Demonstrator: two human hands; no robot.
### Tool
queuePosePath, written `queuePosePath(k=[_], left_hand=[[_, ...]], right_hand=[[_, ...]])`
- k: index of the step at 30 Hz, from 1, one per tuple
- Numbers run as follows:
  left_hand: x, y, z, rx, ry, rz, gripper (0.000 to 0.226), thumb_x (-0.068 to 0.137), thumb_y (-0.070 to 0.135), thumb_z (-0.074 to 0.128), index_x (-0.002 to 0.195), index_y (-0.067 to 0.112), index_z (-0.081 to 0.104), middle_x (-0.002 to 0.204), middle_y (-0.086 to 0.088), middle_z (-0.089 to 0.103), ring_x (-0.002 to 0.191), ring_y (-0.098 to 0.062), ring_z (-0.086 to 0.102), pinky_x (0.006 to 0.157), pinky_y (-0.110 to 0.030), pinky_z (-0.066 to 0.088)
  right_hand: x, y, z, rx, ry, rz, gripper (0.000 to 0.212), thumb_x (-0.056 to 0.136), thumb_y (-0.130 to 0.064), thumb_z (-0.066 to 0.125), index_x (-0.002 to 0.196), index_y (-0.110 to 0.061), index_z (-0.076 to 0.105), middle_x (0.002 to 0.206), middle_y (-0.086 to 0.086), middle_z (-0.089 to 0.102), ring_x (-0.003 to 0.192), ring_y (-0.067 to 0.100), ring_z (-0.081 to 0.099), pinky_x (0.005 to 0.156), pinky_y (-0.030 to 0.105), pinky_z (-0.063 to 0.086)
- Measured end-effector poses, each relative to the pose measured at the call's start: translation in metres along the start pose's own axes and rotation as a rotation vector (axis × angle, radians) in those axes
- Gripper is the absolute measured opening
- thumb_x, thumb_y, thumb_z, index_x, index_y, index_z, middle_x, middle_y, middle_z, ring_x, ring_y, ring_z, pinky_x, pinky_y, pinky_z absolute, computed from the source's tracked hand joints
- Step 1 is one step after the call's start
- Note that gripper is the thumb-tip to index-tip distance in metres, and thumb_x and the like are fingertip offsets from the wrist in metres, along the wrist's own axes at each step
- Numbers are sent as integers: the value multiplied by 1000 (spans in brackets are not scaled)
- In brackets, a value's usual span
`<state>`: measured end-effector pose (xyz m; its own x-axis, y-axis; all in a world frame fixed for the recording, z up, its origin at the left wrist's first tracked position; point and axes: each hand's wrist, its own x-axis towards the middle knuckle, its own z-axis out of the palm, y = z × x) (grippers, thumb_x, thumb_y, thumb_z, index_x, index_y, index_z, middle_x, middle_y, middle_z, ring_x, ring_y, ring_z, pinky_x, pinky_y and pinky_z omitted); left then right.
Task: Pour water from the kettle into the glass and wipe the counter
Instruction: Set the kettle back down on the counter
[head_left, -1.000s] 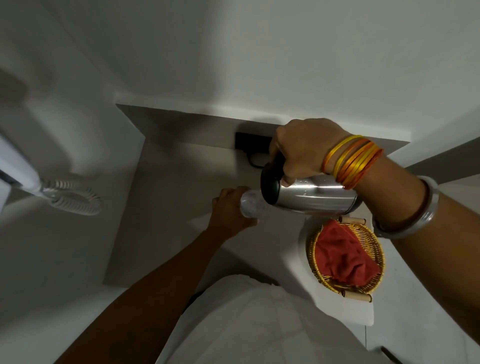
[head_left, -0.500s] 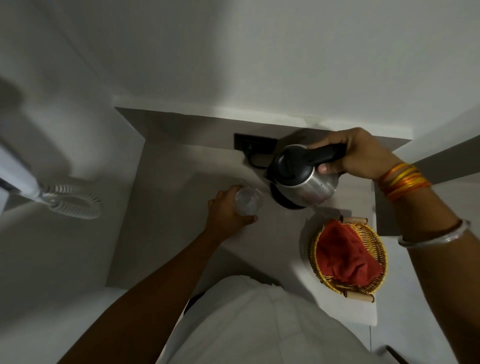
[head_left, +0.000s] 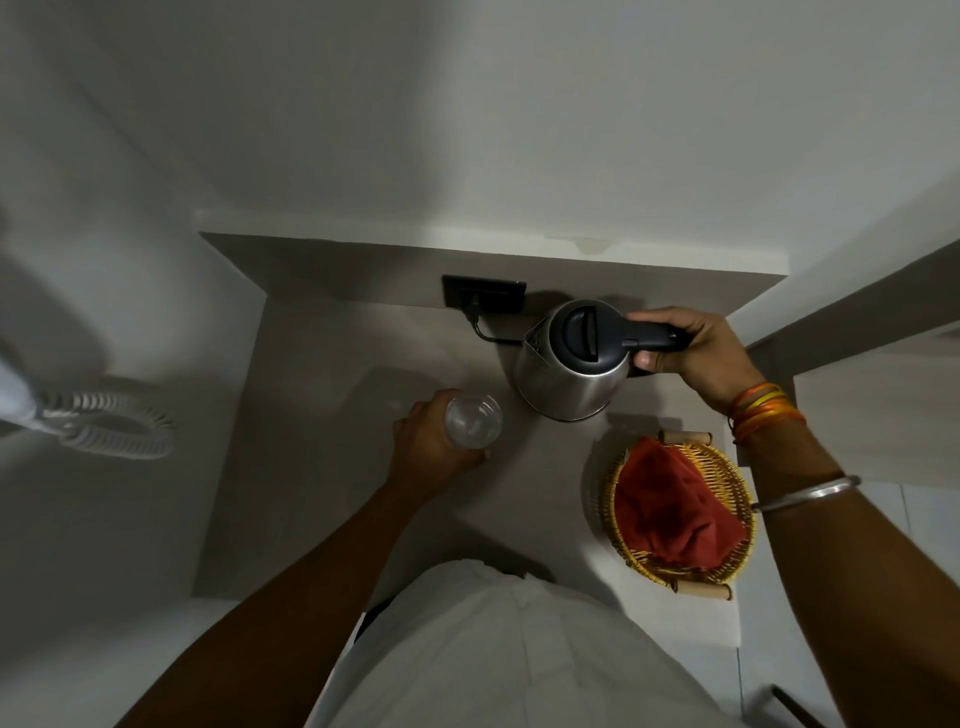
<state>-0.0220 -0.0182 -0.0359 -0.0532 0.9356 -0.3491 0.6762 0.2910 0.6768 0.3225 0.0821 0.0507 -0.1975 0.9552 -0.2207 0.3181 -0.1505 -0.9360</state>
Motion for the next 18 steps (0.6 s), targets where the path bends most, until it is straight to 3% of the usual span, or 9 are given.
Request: queuePosePath(k=[6,11,13,15,18], left_hand=[[-4,-1,-4,14,40,23,86,51,48,96,128,33,61,119,10,70,115,-20,66,94,-31,40],[-10,-4,-9,10,43,18,88,49,59,88,129,38,57,121,9,70,116,-20,65,104,-44,47],[-11,-5,-10,16,37,11,90,47,64,85,129,38,56,122,8,70,117,-21,65,105,-45,47],[-12,-4,-10,22,37,15,90,49,61,88,130,37,56,122,7,70,117,-21,65,104,-44,46],[-14,-3,-9,18,72,78,84,51,51,97,125,38,59,111,12,71,109,-19,70,96,-39,52]], right_hand=[[-5,-10,-7,-126,-7,1,58,76,22,71,125,-8,65,111,12,70,95,2,69,75,16,57],[-6,-7,-11,-226,34,-12,57,75,18,75,120,-15,67,111,12,70,92,-9,64,79,11,53],[-6,-6,-10,-247,46,-5,58,75,16,76,120,-20,67,112,11,70,97,-2,64,89,23,56],[-7,-3,-11,-267,52,10,58,77,9,79,124,-22,67,119,13,68,106,16,62,100,38,52],[-19,9,-6,-379,144,21,79,74,-6,86,145,-18,52,139,16,52,126,25,47,111,41,39]])
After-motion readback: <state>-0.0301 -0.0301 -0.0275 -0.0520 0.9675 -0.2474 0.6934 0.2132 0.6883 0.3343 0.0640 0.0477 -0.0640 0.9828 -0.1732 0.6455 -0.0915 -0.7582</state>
